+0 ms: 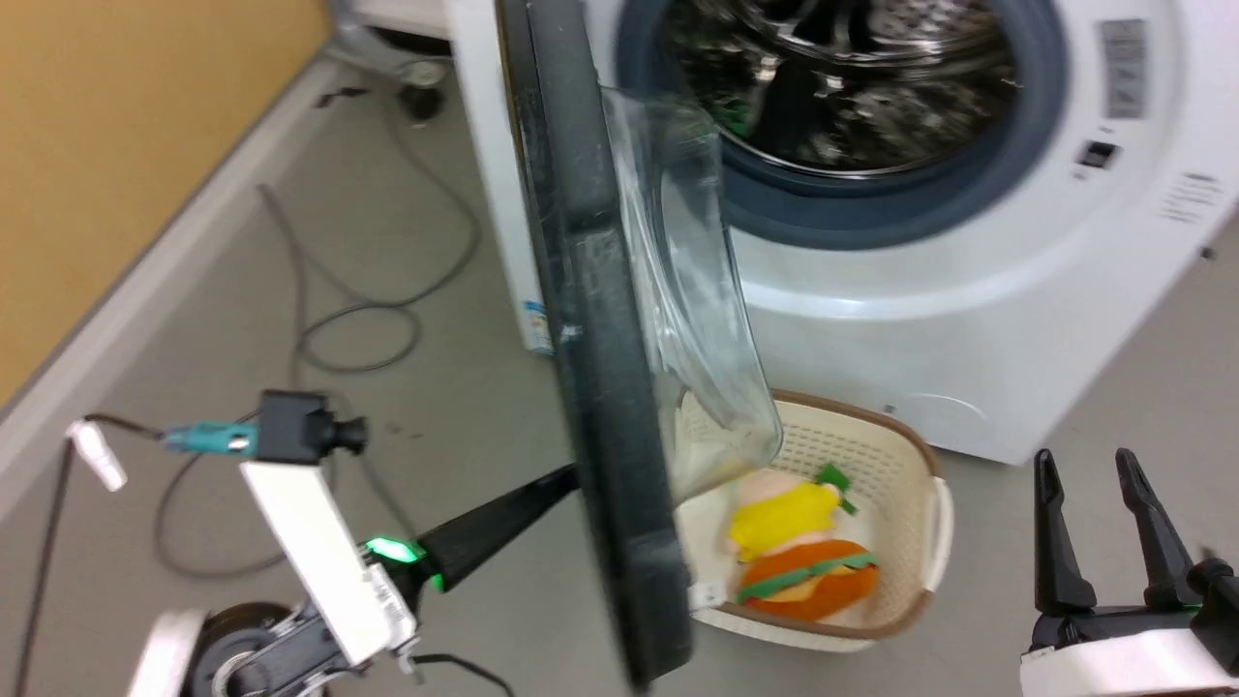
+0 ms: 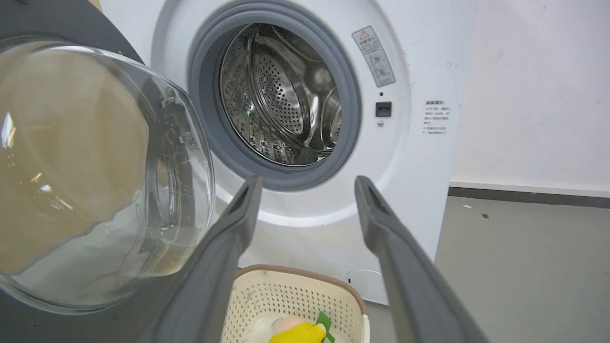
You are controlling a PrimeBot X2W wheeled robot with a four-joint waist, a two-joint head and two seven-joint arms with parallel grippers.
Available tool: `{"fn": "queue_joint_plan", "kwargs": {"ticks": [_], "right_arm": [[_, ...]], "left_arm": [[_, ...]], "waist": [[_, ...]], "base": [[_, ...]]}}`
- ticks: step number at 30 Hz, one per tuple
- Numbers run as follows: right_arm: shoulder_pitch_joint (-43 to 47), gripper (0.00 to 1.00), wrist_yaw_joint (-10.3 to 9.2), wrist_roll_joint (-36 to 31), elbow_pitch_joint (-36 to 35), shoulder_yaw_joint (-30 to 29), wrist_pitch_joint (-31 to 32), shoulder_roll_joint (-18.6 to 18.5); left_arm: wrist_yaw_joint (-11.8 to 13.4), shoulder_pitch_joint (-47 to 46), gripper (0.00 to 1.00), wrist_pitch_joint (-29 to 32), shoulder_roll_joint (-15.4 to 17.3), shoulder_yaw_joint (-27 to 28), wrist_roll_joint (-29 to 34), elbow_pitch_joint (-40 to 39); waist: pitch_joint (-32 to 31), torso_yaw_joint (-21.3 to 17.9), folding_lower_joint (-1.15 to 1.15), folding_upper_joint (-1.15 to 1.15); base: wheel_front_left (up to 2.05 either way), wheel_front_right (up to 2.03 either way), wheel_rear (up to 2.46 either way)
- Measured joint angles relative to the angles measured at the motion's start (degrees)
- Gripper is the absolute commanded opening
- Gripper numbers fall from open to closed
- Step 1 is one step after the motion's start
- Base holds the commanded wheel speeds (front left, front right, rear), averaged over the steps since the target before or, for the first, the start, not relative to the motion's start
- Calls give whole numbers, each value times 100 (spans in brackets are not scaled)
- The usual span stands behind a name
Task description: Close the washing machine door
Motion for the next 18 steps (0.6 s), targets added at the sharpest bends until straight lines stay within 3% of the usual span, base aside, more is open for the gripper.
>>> {"fn": "queue_joint_plan", "kwargs": {"ticks": [8,18], "right_arm": [[-42,100,0,1,-18,-3,0,0],[-258,100,0,53,-14,-31,0,0]], "left_arm": [[0,-528,0,-435,-363,-631,82,430],[-1,-1418,0,-2003,-625,-1244,722,1495]], "waist": [[75,-881,0,0],[360,-1928,0,0]], "base": [[0,0,0],[0,0,0]]}}
